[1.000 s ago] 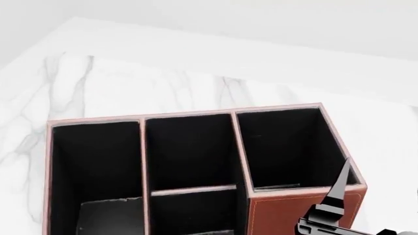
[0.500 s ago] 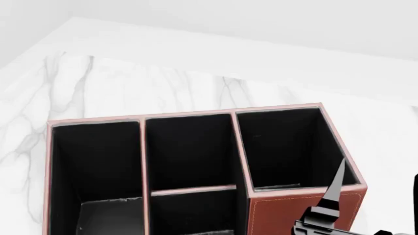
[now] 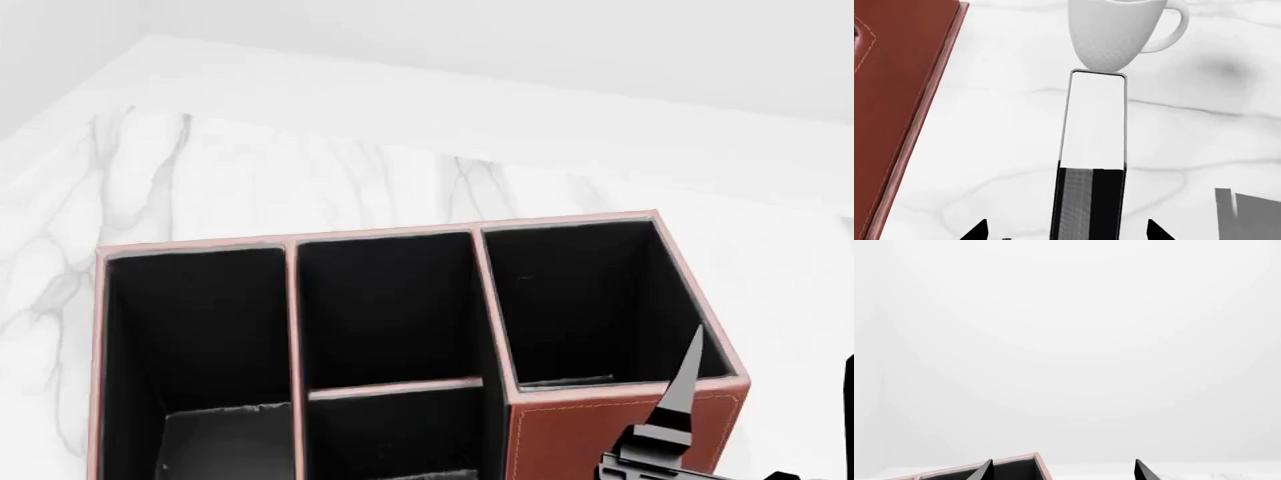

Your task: Pick up the book and place it in the front compartment of the caddy.

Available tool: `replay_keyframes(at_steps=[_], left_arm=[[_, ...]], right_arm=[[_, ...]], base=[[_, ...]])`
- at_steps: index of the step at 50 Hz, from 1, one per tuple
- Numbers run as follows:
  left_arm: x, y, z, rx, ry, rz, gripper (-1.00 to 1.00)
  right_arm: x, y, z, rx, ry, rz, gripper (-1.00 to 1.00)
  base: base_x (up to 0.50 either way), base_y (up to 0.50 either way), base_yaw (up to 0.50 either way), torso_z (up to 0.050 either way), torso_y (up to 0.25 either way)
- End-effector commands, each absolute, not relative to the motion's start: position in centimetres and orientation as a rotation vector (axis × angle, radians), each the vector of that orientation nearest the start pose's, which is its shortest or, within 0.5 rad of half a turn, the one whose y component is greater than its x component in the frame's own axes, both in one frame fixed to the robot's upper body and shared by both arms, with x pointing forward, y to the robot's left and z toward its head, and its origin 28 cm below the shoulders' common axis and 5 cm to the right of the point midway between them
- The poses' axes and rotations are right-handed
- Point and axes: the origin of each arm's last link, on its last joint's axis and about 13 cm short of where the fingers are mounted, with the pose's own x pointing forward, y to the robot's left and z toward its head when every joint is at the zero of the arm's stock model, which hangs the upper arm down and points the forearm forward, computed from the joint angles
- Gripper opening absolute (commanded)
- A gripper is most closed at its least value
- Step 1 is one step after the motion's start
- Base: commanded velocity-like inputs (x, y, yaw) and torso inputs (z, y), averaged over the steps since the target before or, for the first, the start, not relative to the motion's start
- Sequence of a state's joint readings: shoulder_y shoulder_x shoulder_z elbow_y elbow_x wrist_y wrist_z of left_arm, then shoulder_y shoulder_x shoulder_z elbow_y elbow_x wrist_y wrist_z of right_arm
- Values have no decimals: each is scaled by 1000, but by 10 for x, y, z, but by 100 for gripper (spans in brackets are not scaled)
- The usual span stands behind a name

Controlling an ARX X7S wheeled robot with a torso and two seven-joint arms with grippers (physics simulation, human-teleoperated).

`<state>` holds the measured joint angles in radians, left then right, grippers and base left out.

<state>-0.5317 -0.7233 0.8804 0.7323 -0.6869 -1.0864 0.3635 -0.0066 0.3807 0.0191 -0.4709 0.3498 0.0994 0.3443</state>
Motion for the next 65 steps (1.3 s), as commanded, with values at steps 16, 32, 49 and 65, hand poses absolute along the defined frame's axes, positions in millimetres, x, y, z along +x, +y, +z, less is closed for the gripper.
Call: replay_keyframes(at_steps=[16,32,49,65], left_arm=[[181,204,109,592,519,-1322,-100],[175,204,163,664,282,-1341,-100],[178,206,205,783,161,-1328,-100],[215,210,228,897,90,-1210,-100]], right_arm=[[203,-159,117,18,-349,-188,100],[203,-160,118,18,-347,-184,100],[202,-158,117,11,-345,-177,100],[204,-158,115,3,-345,-178,100]], base=[[0,0,0,0,0],[0,0,0,0,1],[0,0,0,0,1],[0,0,0,0,1]])
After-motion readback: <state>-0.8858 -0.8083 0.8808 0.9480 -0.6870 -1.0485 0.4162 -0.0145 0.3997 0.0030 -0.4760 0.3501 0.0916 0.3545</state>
